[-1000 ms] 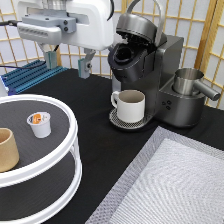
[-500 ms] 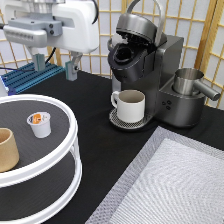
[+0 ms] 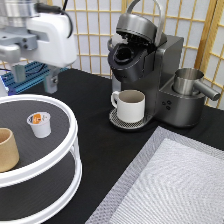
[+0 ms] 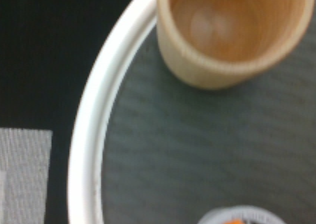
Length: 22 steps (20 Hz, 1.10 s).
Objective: Make coffee
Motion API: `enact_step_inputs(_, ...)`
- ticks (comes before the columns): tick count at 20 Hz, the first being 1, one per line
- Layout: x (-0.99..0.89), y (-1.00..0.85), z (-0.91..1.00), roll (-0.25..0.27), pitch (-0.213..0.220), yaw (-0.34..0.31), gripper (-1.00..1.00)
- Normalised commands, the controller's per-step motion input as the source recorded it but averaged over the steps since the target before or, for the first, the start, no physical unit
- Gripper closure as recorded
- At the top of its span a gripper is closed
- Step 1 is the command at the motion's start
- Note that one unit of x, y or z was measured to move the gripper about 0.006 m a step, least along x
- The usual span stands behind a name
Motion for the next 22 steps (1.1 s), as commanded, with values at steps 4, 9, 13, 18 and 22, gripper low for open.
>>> enact_step_inputs(4,0.06,0.06,-0.22,0.0,-0.044,0.0,-1.0)
enact_step_inputs(9,0.02,0.01,-0.29,0.0,-0.05,0.0,-1.0)
enact_step_inputs(13,-0.01,0.0,-0.35,0.001,-0.069,0.0,-1.0)
enact_step_inputs(18,-0.06,0.04,-0.24,0.0,-0.078,0.0,-1.0)
enact_step_inputs(22,-0.2,0.14,-0.37,0.0,-0.089,0.005,-1.0)
